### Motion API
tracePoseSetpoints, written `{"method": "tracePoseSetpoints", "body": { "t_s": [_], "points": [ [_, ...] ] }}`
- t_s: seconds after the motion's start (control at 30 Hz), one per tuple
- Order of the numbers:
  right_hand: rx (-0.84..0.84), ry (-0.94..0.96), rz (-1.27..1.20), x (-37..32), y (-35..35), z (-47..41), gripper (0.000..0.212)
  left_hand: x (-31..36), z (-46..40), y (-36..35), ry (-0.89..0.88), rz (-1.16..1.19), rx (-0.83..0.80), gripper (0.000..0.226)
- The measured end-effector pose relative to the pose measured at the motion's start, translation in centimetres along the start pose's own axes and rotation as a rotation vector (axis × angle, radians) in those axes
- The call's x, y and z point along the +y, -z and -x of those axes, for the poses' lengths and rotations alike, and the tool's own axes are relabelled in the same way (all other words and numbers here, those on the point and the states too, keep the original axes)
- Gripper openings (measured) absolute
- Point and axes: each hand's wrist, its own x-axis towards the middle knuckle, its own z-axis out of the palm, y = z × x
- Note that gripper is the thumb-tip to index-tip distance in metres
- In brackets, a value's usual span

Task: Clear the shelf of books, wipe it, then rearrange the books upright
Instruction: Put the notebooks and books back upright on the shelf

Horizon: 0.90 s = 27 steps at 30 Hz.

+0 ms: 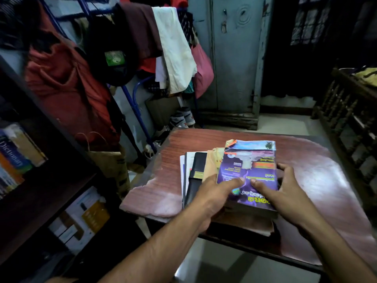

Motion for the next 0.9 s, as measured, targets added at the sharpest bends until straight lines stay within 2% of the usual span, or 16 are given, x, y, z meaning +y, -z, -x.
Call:
{"method": "tracePoseSetpoints", "body": {
  "t_s": [0.07,0.2,0.33,0.47,0.53,0.63,0.7,0.8,0.9],
  "points": [
    [0.027,0.076,0.060,-0.9,0.0,0.0,0.078,-0.1,0.5,0.5,-0.006,0.067,-0.025,0.024],
    [0.047,0.186,-0.156,-3.0,-1.0,-0.2,0.078,-0.4,1.5,1.6,-0.075,0.174,-0.039,0.035],
    [-0.043,0.141,-0.496,-6.2,-4.8,0.6,0.078,-0.2,3.4,5.3,-0.203,0.322,0.109,0.053],
    [-0.304,0.035,-0.698,-10.5,-11.9,2.9,0.083,-0.2,8.2,12.8,-0.351,0.508,0.343,0.082],
    [-0.489,0.008,-0.695,-12.2,-16.9,5.1,0.077,-0.4,11.4,17.3,-0.363,0.577,0.505,0.084],
    [-0.680,-0.014,-0.629,-13.7,-26.1,8.5,0.063,-2.5,16.8,24.6,-0.331,0.610,0.725,0.065],
    [-0.771,-0.002,-0.539,-14.6,-32.3,11.0,0.068,-4.9,20.8,29.4,-0.288,0.639,0.797,0.055],
    [-0.907,0.093,-0.359,-15.3,-39.6,14.0,0.075,-8.0,25.9,35.5,-0.222,0.639,0.886,0.053],
    [-1.113,0.134,-0.147,-15.9,-44.4,16.0,0.058,-9.8,29.7,40.7,-0.215,0.559,0.959,0.038]
  ]
}}
